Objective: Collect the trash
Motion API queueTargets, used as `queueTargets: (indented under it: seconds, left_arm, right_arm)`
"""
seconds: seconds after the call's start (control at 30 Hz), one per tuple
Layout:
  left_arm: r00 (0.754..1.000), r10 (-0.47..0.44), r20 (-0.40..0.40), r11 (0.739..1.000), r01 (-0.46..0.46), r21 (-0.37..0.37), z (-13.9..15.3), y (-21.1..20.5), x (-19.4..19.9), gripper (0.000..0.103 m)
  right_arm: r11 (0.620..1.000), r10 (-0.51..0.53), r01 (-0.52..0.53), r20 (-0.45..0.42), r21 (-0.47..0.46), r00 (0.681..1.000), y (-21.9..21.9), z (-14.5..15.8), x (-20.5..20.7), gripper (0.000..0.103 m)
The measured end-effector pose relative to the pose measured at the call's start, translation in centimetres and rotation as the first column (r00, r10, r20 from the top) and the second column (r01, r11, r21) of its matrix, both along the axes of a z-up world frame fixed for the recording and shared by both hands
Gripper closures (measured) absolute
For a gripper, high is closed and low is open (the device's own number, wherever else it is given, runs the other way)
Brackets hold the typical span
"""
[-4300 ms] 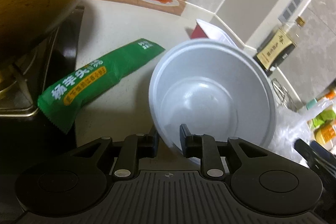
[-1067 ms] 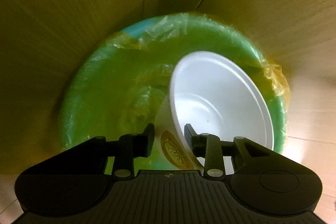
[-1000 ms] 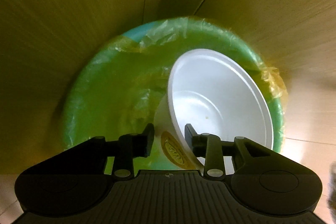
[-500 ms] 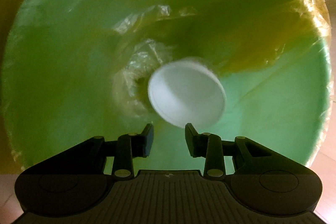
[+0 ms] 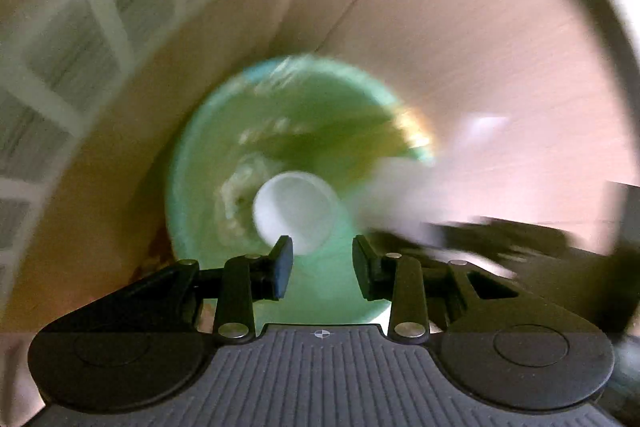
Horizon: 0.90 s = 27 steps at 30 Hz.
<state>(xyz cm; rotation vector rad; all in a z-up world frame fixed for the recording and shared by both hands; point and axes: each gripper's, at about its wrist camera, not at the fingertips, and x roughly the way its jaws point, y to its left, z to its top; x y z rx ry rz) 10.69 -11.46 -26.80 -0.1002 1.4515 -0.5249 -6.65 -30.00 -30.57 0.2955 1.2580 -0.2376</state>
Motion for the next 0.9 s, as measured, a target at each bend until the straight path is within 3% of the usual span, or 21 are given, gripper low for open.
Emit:
queueTargets:
  seconds: [0.1, 0.13, 0.17, 0.3, 0.43, 0.6, 0.7, 0.8, 0.9]
  left_arm:
    - [0.995, -0.054, 0.082, 0.997, 0.058, -0.045, 4.1, 0.3, -0.4, 0.067]
    - [0.993, -0.067, 0.101, 0.995, 0.074, -0.061, 5.1, 0.5, -0.5, 0.067]
    - [0.99, -0.078, 0.118, 0.993, 0.088, -0.076, 6.0, 0.7, -0.5, 0.067]
    - [0.982, -0.109, 0.155, 0.985, 0.128, -0.118, 8.4, 1.7, -0.6, 0.067]
    - [0.973, -0.098, 0.21, 0.975, 0.136, -0.178, 11.1, 2.6, -0.3, 0.067]
    - [0.94, -0.066, 0.335, 0.955, 0.157, -0.253, 16.7, 3.7, 0.6, 0.067]
    - [0.929, 0.014, 0.371, 0.959, 0.093, -0.267, 18.5, 5.3, 1.6, 0.067]
    - [0.913, 0.109, 0.393, 0.959, 0.007, -0.284, 20.1, 7.7, 2.5, 0.067]
    - [0.89, 0.179, 0.419, 0.953, -0.052, -0.297, 21.6, 10.0, 3.0, 0.067]
  right_arm:
    - [0.998, 0.006, -0.011, 0.072, 0.067, 0.997, 0.3, -1.2, 1.1, 0.077]
    - [0.998, 0.001, -0.005, 0.067, 0.064, 0.998, 0.3, -1.7, 1.3, 0.071]
    - [0.999, -0.009, 0.007, 0.046, 0.044, 0.999, 0.4, -2.2, 1.6, 0.067]
    - [0.997, -0.056, 0.055, -0.024, -0.05, 0.998, 1.2, -2.3, 2.0, 0.067]
    - [0.987, -0.125, 0.126, 0.007, -0.103, 0.992, 1.4, 1.5, 0.9, 0.067]
    - [0.965, -0.184, 0.208, 0.151, -0.161, 0.971, 1.1, 9.1, 0.2, 0.065]
    - [0.947, -0.153, 0.205, 0.214, -0.248, 0.965, 1.6, 13.0, 0.8, 0.046]
    - [0.94, -0.105, 0.168, 0.217, -0.298, 0.97, 1.8, 14.4, 1.4, 0.045]
    - [0.946, -0.109, 0.158, 0.181, -0.284, 0.977, 1.8, 13.7, 1.2, 0.045]
